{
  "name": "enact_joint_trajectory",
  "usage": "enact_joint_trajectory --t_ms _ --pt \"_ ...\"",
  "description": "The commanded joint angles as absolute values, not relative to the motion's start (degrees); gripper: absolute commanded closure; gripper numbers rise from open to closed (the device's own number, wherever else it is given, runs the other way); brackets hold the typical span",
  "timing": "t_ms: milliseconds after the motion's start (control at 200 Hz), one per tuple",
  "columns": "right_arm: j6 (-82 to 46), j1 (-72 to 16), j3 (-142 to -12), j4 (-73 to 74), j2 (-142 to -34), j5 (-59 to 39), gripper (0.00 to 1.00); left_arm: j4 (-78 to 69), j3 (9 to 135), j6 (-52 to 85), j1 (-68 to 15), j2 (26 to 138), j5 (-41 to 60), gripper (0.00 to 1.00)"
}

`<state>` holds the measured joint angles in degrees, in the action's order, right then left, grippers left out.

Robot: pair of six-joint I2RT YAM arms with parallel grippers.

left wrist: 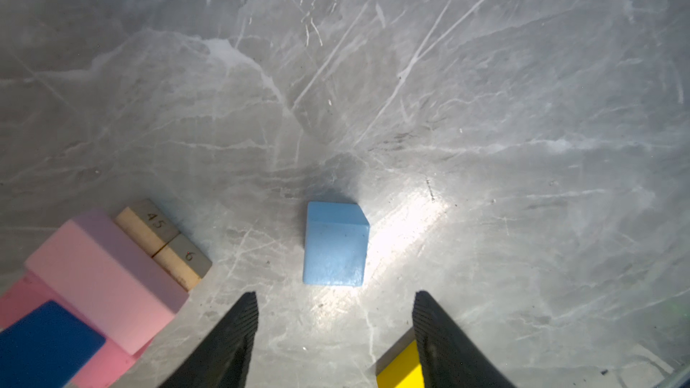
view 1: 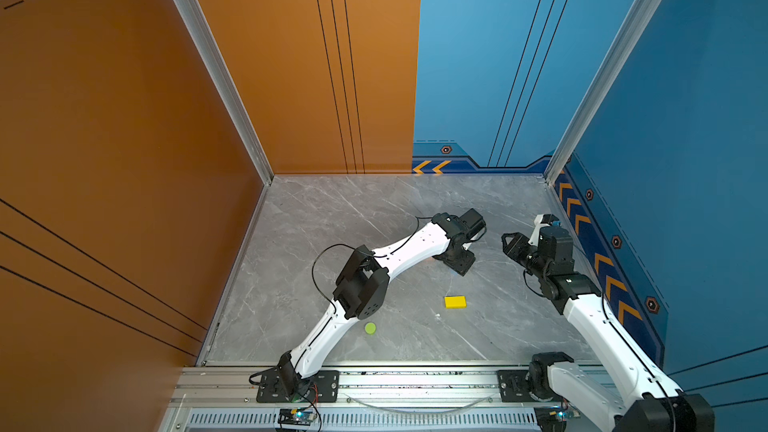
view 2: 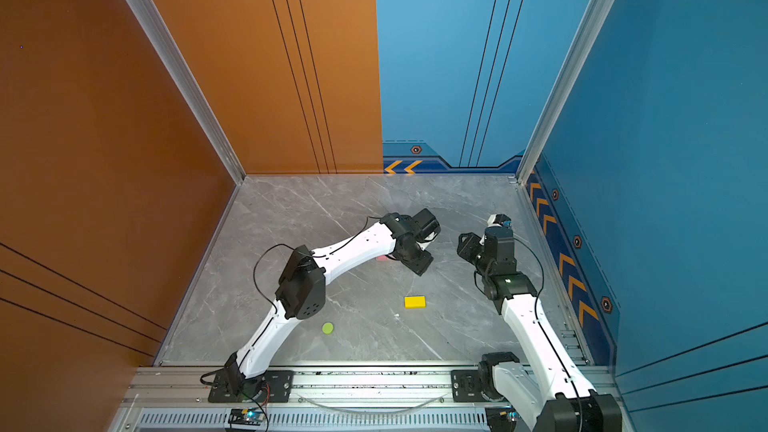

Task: Build the wood block tower
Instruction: 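Move the left gripper toward the light blue cube while the right gripper withdraws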

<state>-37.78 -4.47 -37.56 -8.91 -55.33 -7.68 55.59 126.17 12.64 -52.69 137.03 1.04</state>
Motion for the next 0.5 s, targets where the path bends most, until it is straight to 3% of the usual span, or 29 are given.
enact_joint_trajectory --t_ms 0,496 --pt "-37.88 -4.04 -36.83 -8.7 -54.95 -8.74 0.6 57.17 128.6 11.51 -51.86 139.1 0.37 0.33" --pt "-37.88 -3.87 -36.69 -8.5 -55.11 -8.97 0.6 57.22 130.34 12.52 -52.07 142.21 1.81 0.5"
